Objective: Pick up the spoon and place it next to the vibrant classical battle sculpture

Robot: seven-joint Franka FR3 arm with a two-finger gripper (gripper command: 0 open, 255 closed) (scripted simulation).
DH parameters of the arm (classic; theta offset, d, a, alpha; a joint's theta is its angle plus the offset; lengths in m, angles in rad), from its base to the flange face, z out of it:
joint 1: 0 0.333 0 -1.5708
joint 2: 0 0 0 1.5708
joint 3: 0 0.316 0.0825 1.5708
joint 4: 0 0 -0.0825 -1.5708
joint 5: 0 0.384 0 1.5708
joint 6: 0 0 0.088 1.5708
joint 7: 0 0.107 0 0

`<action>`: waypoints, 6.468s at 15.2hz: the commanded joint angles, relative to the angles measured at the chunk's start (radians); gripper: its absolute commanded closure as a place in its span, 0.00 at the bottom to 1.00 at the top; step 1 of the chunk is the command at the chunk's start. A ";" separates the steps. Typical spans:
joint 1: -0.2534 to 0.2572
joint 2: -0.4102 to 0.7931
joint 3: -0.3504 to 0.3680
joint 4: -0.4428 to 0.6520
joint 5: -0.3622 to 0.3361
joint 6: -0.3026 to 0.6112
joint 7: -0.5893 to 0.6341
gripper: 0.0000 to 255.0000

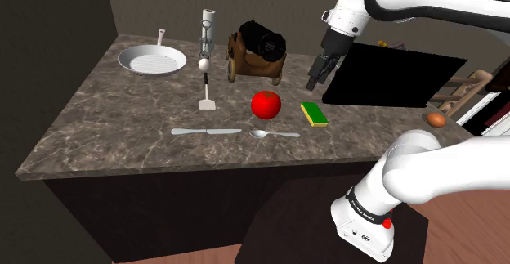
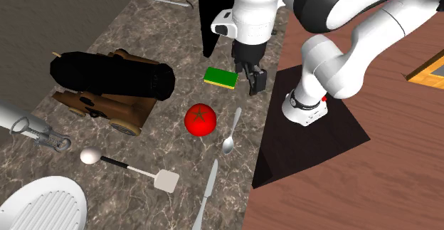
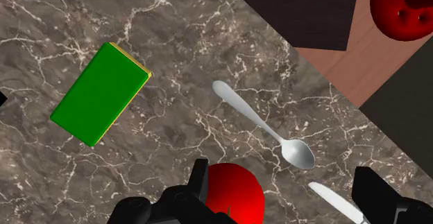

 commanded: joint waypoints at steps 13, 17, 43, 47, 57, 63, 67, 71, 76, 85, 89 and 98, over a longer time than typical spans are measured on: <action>0.128 0.327 0.135 -0.125 -0.216 0.316 -0.254 0.00; 0.135 0.397 0.157 -0.163 -0.273 0.402 -0.273 0.00; 0.125 0.416 0.150 -0.198 -0.288 0.457 -0.271 1.00; 0.129 0.379 0.147 -0.171 -0.277 0.395 -0.288 1.00; 0.136 0.307 0.142 -0.089 -0.257 0.244 -0.324 1.00; 0.138 0.279 0.140 -0.029 -0.250 0.158 -0.342 1.00; 0.138 0.265 0.140 0.014 -0.247 0.102 -0.353 1.00; 0.138 0.256 0.139 0.060 -0.245 0.048 -0.364 1.00; 0.138 0.249 0.139 0.122 -0.243 -0.019 -0.376 1.00; 0.135 0.252 0.139 0.245 -0.242 -0.137 -0.398 1.00; 0.134 0.259 0.140 0.304 -0.243 -0.189 -0.407 1.00; 0.130 0.287 0.142 0.449 -0.246 -0.304 -0.427 1.00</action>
